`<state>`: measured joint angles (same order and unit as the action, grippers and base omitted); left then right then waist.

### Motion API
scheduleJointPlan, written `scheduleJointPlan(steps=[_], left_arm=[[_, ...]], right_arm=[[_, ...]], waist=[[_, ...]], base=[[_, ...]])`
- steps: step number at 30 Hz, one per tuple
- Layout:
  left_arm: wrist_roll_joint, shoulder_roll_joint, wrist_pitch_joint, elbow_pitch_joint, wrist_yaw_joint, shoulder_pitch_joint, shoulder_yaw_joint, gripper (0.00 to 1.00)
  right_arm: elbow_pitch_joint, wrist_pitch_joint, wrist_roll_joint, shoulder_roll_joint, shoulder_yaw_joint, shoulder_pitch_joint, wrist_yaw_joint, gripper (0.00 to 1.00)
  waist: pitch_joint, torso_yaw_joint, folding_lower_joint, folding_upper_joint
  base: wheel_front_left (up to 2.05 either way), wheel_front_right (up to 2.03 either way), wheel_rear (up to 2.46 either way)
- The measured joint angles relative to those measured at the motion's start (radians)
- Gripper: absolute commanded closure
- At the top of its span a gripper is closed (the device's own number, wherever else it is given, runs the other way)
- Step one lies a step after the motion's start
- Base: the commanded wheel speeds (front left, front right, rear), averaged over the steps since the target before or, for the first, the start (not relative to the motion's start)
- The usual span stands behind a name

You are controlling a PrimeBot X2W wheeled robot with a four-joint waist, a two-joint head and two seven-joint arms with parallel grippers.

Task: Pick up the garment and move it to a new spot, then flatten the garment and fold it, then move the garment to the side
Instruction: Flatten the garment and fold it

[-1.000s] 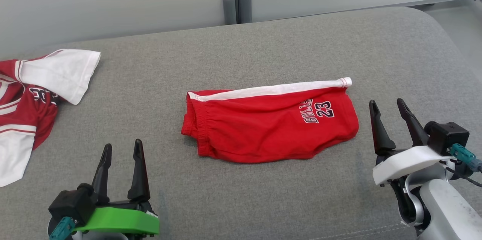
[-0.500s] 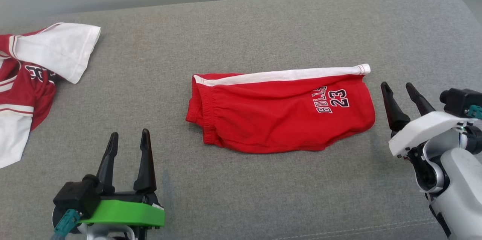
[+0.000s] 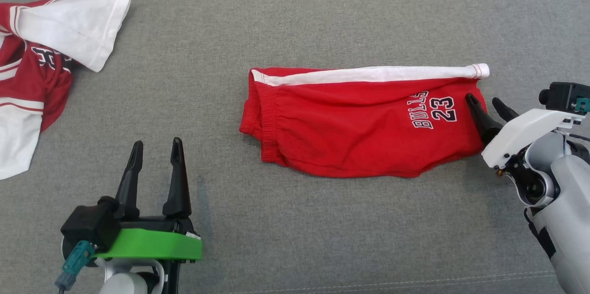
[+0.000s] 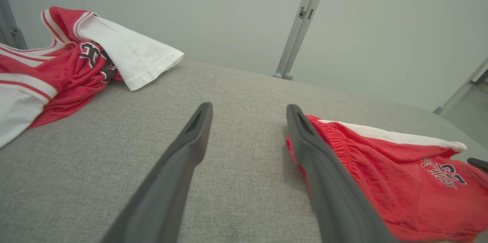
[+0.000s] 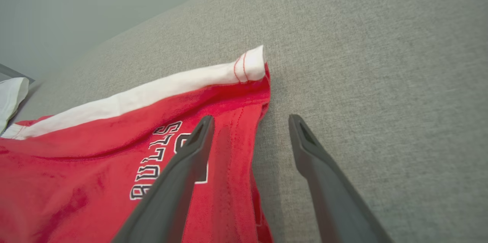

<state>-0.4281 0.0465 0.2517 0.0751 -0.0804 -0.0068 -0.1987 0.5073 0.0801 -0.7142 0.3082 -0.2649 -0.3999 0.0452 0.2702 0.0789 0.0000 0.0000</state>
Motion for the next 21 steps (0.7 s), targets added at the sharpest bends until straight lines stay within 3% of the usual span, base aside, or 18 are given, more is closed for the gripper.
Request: scheduleJointPlan(steps=[12, 13, 19, 21], left_arm=[[-0.009, -0.001, 0.000, -0.007, 0.000, -0.020, 0.000, 0.00], [-0.009, -0.001, 0.000, -0.009, 0.000, -0.020, 0.000, 0.00], [-0.009, -0.001, 0.000, -0.026, 0.000, -0.020, 0.000, 0.00], [-0.010, -0.001, 0.000, -0.029, 0.000, -0.020, 0.000, 0.00]], right_arm=[[0.119, 0.100, -0.038, 0.005, -0.002, -0.068, 0.035, 0.03], [0.123, 0.107, -0.045, 0.005, -0.003, -0.069, 0.039, 0.51], [0.160, 0.143, -0.076, 0.001, -0.015, -0.085, 0.052, 0.82], [0.171, 0.145, -0.079, 0.000, -0.016, -0.085, 0.060, 1.00]], waist=[[0.020, 0.025, 0.0000, 0.0000], [0.019, 0.026, 0.0000, 0.0000], [0.010, 0.029, 0.0000, 0.0000], [0.005, 0.029, 0.0000, 0.0000]], base=[[0.00, 0.00, 0.00], [0.00, 0.00, 0.00], [0.00, 0.00, 0.00], [0.00, 0.00, 0.00]])
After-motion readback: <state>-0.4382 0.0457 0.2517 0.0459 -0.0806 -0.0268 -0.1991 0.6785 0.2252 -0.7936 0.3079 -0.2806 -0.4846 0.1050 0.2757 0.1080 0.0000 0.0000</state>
